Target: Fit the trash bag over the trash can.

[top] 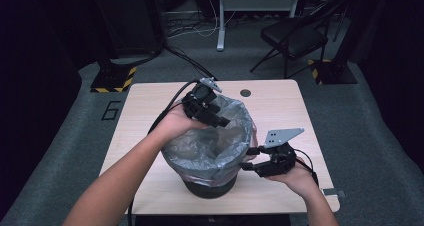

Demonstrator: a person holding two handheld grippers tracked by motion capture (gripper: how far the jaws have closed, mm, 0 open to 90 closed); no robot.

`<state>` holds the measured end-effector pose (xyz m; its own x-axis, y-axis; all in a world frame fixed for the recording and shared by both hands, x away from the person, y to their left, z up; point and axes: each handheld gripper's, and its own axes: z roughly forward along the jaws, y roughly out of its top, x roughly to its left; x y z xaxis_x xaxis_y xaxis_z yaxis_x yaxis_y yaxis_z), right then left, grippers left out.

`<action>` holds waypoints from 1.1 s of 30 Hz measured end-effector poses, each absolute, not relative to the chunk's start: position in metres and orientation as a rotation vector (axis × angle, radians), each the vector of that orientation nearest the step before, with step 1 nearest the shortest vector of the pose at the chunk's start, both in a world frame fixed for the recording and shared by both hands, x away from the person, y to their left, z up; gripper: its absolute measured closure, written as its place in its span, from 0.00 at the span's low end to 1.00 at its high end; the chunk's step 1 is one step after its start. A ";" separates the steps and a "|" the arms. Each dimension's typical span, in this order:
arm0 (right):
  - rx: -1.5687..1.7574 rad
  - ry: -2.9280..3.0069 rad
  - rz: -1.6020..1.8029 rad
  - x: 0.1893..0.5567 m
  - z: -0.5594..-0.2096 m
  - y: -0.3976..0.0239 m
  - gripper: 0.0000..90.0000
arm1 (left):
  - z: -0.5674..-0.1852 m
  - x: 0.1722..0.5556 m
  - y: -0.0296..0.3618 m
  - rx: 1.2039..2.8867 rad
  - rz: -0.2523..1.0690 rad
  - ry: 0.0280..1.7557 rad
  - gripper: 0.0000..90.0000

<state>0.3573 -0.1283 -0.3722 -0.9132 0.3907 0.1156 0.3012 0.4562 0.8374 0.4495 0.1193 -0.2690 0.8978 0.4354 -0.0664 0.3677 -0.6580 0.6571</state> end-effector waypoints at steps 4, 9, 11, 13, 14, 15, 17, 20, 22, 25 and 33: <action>0.620 2.597 1.472 0.358 -0.372 -0.129 0.51 | -0.254 0.444 0.123 2.318 0.166 0.568 0.43; 0.622 2.594 1.474 0.357 -0.371 -0.129 0.51 | -0.254 0.441 0.120 2.300 0.114 0.546 0.41; 0.625 2.594 1.473 0.357 -0.371 -0.129 0.51 | -0.262 0.445 0.113 2.334 0.104 0.549 0.40; 0.620 2.592 1.473 0.357 -0.371 -0.129 0.51 | -0.274 0.451 0.104 2.376 0.099 0.568 0.39; 0.623 2.592 1.480 0.357 -0.371 -0.129 0.51 | -0.279 0.455 0.101 2.391 0.103 0.586 0.38; 0.622 2.590 1.485 0.356 -0.371 -0.129 0.51 | -0.283 0.457 0.099 2.404 0.108 0.595 0.37; 0.623 2.588 1.487 0.356 -0.371 -0.129 0.51 | -0.291 0.463 0.096 2.426 0.109 0.609 0.36; 0.619 2.594 1.491 0.357 -0.372 -0.129 0.51 | -0.296 0.467 0.096 2.443 0.096 0.630 0.36; 0.621 2.601 1.484 0.357 -0.374 -0.128 0.51 | -0.299 0.469 0.097 2.458 0.090 0.643 0.36; 0.623 2.600 1.482 0.356 -0.374 -0.128 0.51 | -0.305 0.470 0.098 2.482 0.077 0.653 0.34; 0.610 2.604 1.475 0.355 -0.374 -0.127 0.51 | -0.318 0.470 0.098 2.604 0.044 0.649 0.34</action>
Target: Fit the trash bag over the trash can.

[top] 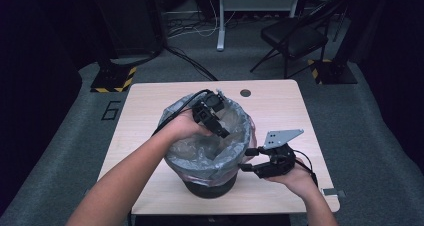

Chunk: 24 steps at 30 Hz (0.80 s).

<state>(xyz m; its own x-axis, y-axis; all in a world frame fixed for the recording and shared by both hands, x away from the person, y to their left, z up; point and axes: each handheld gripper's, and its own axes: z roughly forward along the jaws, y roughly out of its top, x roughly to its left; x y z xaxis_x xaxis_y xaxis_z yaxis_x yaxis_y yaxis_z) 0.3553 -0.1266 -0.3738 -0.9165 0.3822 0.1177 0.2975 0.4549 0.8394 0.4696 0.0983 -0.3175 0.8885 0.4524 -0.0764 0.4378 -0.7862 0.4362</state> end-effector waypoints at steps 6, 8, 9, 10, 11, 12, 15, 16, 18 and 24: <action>0.619 2.604 1.462 0.356 -0.375 -0.126 0.50 | -0.293 0.465 0.109 2.527 0.081 0.652 0.35; 0.627 2.602 1.478 0.356 -0.375 -0.127 0.50 | -0.278 0.459 0.118 2.518 0.099 0.621 0.35; 0.629 2.599 1.480 0.356 -0.375 -0.127 0.50 | -0.274 0.457 0.122 2.511 0.111 0.616 0.35; 0.626 2.598 1.481 0.356 -0.375 -0.127 0.50 | -0.268 0.454 0.129 2.504 0.125 0.620 0.35; 0.626 2.597 1.480 0.356 -0.375 -0.127 0.50 | -0.265 0.452 0.134 2.504 0.138 0.622 0.35; 0.623 2.596 1.479 0.357 -0.375 -0.127 0.50 | -0.262 0.450 0.140 2.501 0.152 0.625 0.35; 0.622 2.596 1.477 0.357 -0.375 -0.127 0.50 | -0.260 0.447 0.158 2.501 0.169 0.664 0.36; 0.622 2.595 1.474 0.357 -0.375 -0.127 0.50 | -0.262 0.447 0.165 2.496 0.164 0.683 0.39; 0.625 2.596 1.470 0.356 -0.374 -0.127 0.50 | -0.266 0.447 0.173 2.484 0.149 0.706 0.42; 0.624 2.593 1.476 0.357 -0.375 -0.127 0.50 | -0.280 0.442 0.178 2.540 0.125 0.652 0.45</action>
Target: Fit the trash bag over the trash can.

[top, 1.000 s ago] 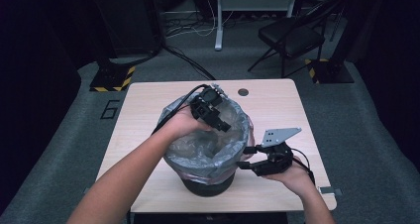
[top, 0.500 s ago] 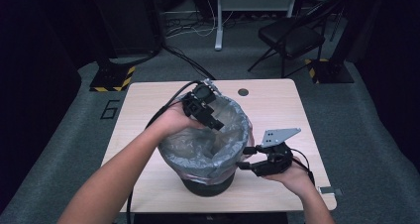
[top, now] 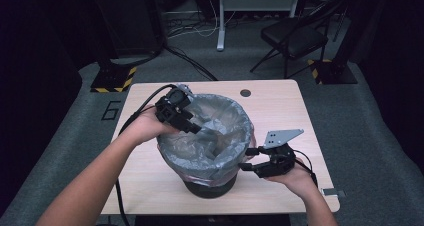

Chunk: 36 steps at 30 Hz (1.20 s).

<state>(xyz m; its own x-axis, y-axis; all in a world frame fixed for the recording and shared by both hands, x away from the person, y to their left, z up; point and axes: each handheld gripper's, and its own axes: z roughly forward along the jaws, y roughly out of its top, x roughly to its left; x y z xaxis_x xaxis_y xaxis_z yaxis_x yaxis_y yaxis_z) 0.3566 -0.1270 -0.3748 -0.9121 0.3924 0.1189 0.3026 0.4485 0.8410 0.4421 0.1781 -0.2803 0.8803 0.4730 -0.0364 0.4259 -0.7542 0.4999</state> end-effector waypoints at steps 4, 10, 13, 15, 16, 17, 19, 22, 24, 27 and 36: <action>0.629 2.595 1.477 0.357 -0.375 -0.127 0.50 | -0.288 0.438 0.174 2.589 0.135 0.611 0.45; 0.629 2.596 1.475 0.356 -0.375 -0.127 0.50 | -0.293 0.439 0.173 2.633 0.099 0.582 0.46; 0.624 2.598 1.475 0.356 -0.375 -0.127 0.50 | -0.293 0.438 0.173 2.629 0.096 0.579 0.45; 0.626 2.599 1.475 0.356 -0.375 -0.127 0.50 | -0.293 0.438 0.174 2.615 0.098 0.574 0.44; 0.627 2.598 1.475 0.356 -0.375 -0.127 0.50 | -0.292 0.438 0.174 2.603 0.100 0.578 0.42; 0.623 2.595 1.477 0.356 -0.375 -0.128 0.50 | -0.292 0.438 0.175 2.596 0.097 0.579 0.40; 0.625 2.591 1.481 0.356 -0.374 -0.129 0.50 | -0.289 0.437 0.176 2.573 0.109 0.578 0.39; 0.632 2.582 1.485 0.356 -0.373 -0.132 0.50 | -0.281 0.436 0.180 2.528 0.115 0.583 0.37; 0.637 2.569 1.496 0.356 -0.371 -0.135 0.50 | -0.273 0.433 0.184 2.504 0.116 0.585 0.37; 0.645 2.557 1.502 0.356 -0.369 -0.138 0.50 | -0.263 0.430 0.192 2.483 0.161 0.593 0.35; 0.667 2.492 1.512 0.352 -0.359 -0.150 0.48 | -0.241 0.419 0.241 2.312 0.253 0.692 0.33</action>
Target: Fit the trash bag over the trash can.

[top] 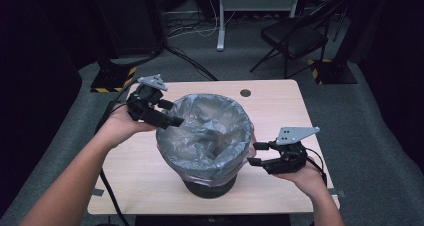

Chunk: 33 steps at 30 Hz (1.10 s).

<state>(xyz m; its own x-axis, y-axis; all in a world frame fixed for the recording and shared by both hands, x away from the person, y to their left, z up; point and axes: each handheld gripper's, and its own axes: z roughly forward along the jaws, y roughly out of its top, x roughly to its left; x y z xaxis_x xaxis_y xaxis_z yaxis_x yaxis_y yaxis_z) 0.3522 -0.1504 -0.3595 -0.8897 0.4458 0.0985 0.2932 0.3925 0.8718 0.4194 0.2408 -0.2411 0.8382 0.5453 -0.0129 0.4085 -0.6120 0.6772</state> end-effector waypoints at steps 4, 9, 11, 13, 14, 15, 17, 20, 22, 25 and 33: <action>0.711 2.446 1.500 0.351 -0.357 -0.159 0.46 | -0.240 0.414 0.268 2.246 0.288 0.735 0.33; 0.768 2.419 1.454 0.354 -0.358 -0.166 0.45 | -0.249 0.409 0.296 2.184 0.291 0.800 0.32; 0.778 2.413 1.433 0.355 -0.360 -0.168 0.45 | -0.256 0.408 0.305 2.164 0.300 0.820 0.32; 0.791 2.397 1.408 0.356 -0.362 -0.169 0.45 | -0.263 0.407 0.312 2.152 0.311 0.830 0.33; 0.796 2.391 1.390 0.356 -0.363 -0.169 0.45 | -0.268 0.407 0.316 2.145 0.318 0.833 0.33; 0.802 2.384 1.370 0.356 -0.364 -0.170 0.45 | -0.270 0.407 0.319 2.141 0.320 0.837 0.33; 0.809 2.374 1.349 0.356 -0.366 -0.172 0.45 | -0.278 0.406 0.324 2.121 0.320 0.852 0.33; 0.826 2.363 1.326 0.358 -0.367 -0.176 0.45 | -0.289 0.406 0.331 2.118 0.335 0.871 0.33; 0.830 2.363 1.304 0.358 -0.367 -0.178 0.45 | -0.296 0.405 0.335 2.113 0.344 0.882 0.33; 0.843 2.357 1.284 0.360 -0.366 -0.182 0.44 | -0.305 0.403 0.341 2.103 0.352 0.893 0.33; 0.919 2.323 1.255 0.364 -0.375 -0.192 0.44 | -0.332 0.399 0.349 2.081 0.376 0.928 0.34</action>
<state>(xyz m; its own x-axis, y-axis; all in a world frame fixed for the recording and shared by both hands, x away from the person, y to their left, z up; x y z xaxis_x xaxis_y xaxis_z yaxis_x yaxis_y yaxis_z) 0.3636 -0.1921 -0.3748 -0.7309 0.6824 0.0047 0.3778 0.3989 0.8355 0.3986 0.3487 -0.3325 0.6855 0.7263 -0.0514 0.4851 -0.4029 0.7761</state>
